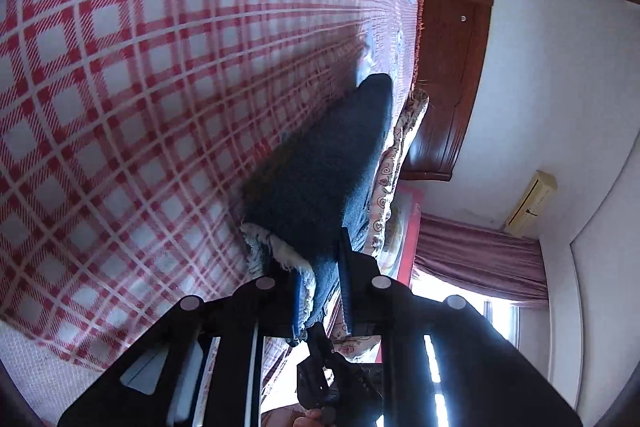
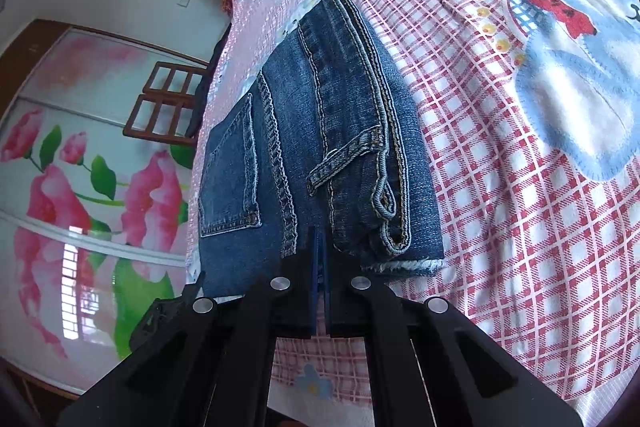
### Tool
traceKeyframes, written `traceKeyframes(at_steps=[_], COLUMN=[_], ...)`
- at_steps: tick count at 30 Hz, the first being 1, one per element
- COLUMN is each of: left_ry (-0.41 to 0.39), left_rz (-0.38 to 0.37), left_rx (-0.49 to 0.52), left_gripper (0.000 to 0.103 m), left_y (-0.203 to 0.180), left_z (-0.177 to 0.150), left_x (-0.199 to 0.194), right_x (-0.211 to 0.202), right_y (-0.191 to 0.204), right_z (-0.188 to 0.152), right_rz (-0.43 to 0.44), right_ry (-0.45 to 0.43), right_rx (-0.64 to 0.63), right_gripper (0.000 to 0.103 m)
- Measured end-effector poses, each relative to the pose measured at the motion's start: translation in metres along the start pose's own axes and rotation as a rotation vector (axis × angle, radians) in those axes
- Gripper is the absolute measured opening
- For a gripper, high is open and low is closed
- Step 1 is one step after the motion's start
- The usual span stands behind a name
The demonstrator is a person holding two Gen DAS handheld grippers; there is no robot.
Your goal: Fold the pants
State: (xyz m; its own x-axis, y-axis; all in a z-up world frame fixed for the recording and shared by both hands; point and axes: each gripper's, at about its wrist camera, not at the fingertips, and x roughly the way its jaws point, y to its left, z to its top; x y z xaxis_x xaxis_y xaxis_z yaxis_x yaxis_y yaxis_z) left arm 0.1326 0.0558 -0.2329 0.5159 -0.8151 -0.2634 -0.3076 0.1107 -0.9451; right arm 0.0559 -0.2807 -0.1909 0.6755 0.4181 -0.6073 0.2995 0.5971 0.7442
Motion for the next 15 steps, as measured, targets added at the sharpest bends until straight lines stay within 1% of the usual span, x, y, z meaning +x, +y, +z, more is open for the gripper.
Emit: traceKeyframes(at_steps=[2, 4, 5, 6, 7, 8, 9, 11, 12, 13, 14, 15], left_ry=[-0.013, -0.043, -0.055, -0.067, -0.068, -0.071, -0.073, -0.069, -0.052, -0.026, -0.005, -0.001], left_rz=[-0.038, -0.048, -0.042, 0.001, 0.033, 0.043, 0.046, 0.080, 0.091, 0.076, 0.061, 0.065], left_rx=[0.014, 0.018, 0.005, -0.015, -0.041, -0.052, -0.037, 0.036, 0.046, 0.038, 0.025, 0.025], left_gripper=[0.010, 0.010, 0.010, 0.010, 0.010, 0.011, 0.013, 0.014, 0.022, 0.032, 0.050, 0.059], left_y=[-0.012, -0.016, -0.010, 0.000, 0.013, 0.024, 0.028, 0.017, 0.012, 0.010, 0.007, 0.003], left_z=[-0.005, -0.001, 0.005, 0.011, 0.014, 0.014, 0.012, 0.012, 0.013, 0.015, 0.016, 0.015], left_x=[-0.007, -0.016, -0.019, -0.021, -0.021, -0.019, -0.018, -0.018, -0.018, -0.018, -0.020, -0.025], right_x=[0.000, 0.006, 0.012, 0.018, 0.023, 0.027, 0.028, 0.026, 0.024, 0.022, 0.019, 0.016], right_y=[0.009, 0.017, 0.020, 0.020, 0.019, 0.017, 0.015, 0.015, 0.017, 0.019, 0.023, 0.025], right_z=[-0.002, -0.006, -0.008, -0.010, -0.011, -0.012, -0.012, -0.012, -0.012, -0.012, -0.012, -0.012], right_rz=[-0.006, 0.010, -0.003, -0.029, -0.033, -0.017, -0.007, 0.005, 0.000, -0.005, -0.010, -0.012], right_ry=[0.003, 0.031, 0.048, 0.057, 0.053, 0.051, 0.047, 0.041, 0.038, 0.034, 0.035, 0.035], right_rx=[-0.029, -0.050, -0.060, -0.067, -0.069, -0.061, -0.043, -0.030, -0.037, -0.048, -0.059, -0.066], right_gripper=[0.000, 0.000, 0.000, 0.000, 0.000, 0.000, 0.000, 0.000, 0.000, 0.000, 0.000, 0.001])
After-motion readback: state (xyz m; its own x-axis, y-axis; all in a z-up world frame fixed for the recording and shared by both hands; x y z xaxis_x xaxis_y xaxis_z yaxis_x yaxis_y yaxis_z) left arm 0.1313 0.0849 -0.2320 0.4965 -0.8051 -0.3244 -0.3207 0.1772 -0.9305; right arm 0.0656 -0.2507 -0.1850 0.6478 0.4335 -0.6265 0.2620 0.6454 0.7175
